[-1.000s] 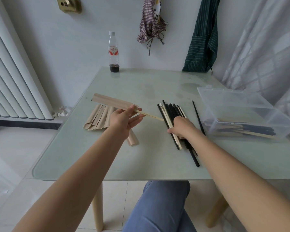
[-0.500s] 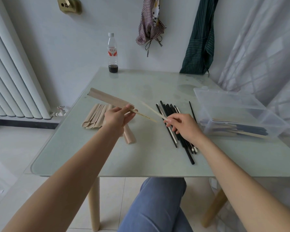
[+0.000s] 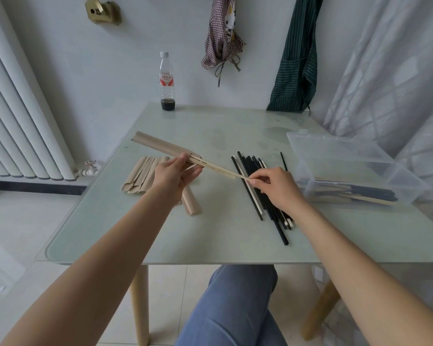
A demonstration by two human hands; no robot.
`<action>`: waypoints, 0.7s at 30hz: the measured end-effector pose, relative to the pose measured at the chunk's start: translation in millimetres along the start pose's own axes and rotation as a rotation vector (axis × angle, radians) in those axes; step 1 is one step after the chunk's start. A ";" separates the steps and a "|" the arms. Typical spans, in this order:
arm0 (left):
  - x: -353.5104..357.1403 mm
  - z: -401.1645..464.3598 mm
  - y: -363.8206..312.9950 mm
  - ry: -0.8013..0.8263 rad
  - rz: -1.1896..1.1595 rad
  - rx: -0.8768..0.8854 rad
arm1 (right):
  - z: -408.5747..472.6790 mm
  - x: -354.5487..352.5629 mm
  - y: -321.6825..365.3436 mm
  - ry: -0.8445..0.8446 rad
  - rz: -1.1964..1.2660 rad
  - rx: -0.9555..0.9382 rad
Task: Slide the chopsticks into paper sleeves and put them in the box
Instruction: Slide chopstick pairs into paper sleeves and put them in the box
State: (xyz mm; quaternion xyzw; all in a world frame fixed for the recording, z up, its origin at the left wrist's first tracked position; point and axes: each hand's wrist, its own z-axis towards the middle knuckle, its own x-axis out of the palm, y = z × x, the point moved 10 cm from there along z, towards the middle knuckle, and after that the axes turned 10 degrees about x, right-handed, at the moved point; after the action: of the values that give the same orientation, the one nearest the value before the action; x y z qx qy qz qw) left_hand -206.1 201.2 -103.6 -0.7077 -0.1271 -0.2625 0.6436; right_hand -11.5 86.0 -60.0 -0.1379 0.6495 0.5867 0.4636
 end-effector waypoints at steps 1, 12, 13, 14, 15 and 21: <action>0.3 -0.3 -0.4 0.004 0.002 -0.001 | -0.4 -1.4 0.4 -0.011 -0.011 -0.003; 12.2 -3.4 -0.2 0.035 0.036 -0.003 | 3.0 -5.3 12.9 -0.062 -0.032 -0.025; 12.4 -3.7 0.8 0.031 0.044 -0.001 | 3.1 -4.9 12.5 -0.060 -0.031 -0.022; 13.8 -4.6 2.3 0.034 0.047 -0.001 | 3.2 -3.6 12.4 -0.055 -0.026 -0.017; 16.6 -6.1 4.0 0.044 0.046 -0.003 | 3.3 -2.2 13.1 -0.051 -0.017 -0.014; 27.9 -8.5 2.4 0.100 0.056 0.003 | 4.5 -1.5 20.7 -0.027 0.035 -0.004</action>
State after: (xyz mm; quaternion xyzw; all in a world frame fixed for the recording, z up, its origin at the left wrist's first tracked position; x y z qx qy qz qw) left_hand -183.5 188.1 -90.5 -0.6960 -0.0754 -0.2791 0.6573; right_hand -23.7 95.1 -45.2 -0.1197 0.6443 0.5978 0.4617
